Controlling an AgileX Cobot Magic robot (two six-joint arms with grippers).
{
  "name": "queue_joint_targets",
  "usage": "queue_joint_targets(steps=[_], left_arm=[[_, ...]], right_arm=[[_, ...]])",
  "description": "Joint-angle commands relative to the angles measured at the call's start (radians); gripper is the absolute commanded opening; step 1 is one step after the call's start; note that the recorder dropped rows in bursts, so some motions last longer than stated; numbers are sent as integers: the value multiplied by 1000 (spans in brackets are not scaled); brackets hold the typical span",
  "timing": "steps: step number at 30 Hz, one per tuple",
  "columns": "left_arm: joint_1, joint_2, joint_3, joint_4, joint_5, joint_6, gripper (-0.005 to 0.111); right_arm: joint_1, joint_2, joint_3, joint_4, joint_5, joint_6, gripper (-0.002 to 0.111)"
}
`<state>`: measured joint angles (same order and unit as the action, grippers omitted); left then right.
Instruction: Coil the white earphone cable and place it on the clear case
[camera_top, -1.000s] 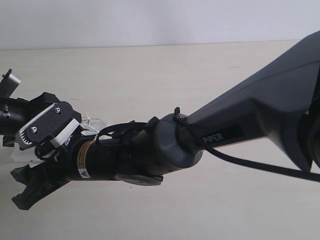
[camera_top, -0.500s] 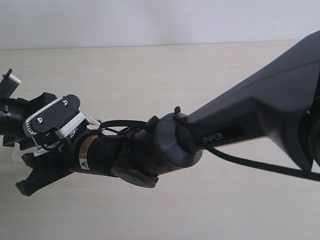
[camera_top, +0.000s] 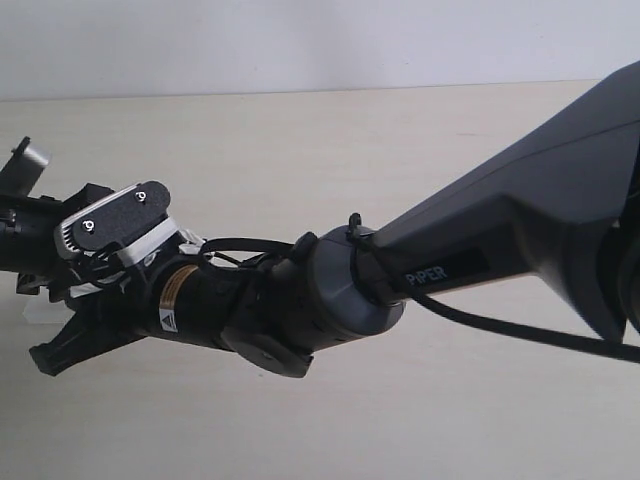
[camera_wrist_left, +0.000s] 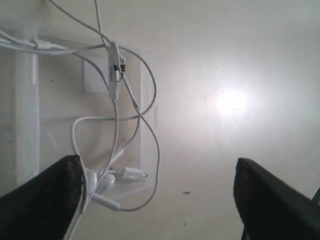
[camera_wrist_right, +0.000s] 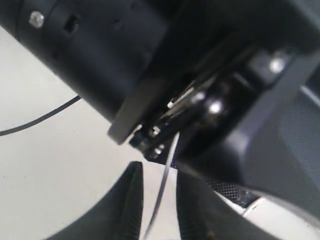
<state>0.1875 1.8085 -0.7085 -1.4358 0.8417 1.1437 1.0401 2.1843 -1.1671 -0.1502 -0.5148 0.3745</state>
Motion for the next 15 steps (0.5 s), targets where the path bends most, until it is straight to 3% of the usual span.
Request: queue_joint_targets(steps=[1, 3, 15], left_arm=[[1, 2, -4, 21, 21, 6, 79], [1, 2, -4, 34, 23, 6, 79], [1, 2, -4, 57, 46, 4, 79]], right_arm=[[1, -6, -7, 22, -38, -15, 5], [1, -6, -7, 42, -63, -15, 0], [1, -6, -7, 407, -69, -226, 0]])
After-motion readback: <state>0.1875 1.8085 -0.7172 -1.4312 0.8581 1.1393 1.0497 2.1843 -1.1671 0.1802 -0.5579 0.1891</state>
